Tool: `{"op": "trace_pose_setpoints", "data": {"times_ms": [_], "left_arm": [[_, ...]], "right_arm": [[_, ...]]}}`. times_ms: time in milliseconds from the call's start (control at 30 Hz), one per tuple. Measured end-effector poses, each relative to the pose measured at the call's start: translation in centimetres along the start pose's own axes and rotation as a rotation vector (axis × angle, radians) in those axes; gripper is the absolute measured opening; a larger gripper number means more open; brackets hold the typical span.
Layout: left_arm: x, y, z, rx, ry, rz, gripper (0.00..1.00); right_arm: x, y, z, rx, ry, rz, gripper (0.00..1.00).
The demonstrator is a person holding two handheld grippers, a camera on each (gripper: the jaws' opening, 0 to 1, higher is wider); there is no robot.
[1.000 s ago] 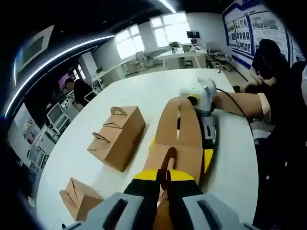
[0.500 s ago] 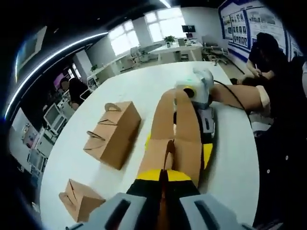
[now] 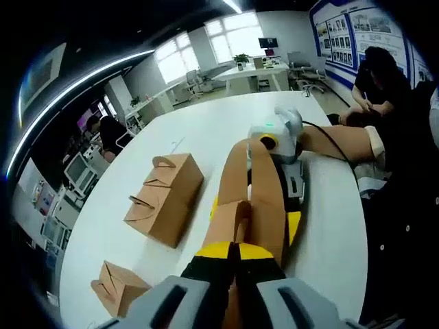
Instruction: Pick up one paper box from the group, open the paper box, and remove the item inside
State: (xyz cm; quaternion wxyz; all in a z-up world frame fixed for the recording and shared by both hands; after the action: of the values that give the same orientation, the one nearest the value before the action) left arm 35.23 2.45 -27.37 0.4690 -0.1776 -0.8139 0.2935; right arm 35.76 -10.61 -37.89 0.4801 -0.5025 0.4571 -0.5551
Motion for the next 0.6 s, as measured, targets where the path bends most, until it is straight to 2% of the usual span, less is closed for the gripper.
{"op": "trace_pose_setpoints", "data": {"times_ms": [600], "left_arm": [[0.81,-0.16,0.40,-0.022,-0.024,0.018,0.05]], "right_arm": [[-0.10,-0.08,-0.02,0.000,-0.003,-0.003,0.70]]}}
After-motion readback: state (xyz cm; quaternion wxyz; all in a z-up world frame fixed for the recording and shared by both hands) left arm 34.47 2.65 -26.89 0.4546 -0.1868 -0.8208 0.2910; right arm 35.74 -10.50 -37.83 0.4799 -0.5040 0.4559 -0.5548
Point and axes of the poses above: the point that each gripper's makers call its tool centre point, and the gripper's own axes: x roughly backward along the fingers, z roughly to its right, y roughly out of its underside, the point moved 7 cm from there along x, roughly backward along the fingers, and after that the axes turned 12 degrees about -y, right-handed, at the moved point
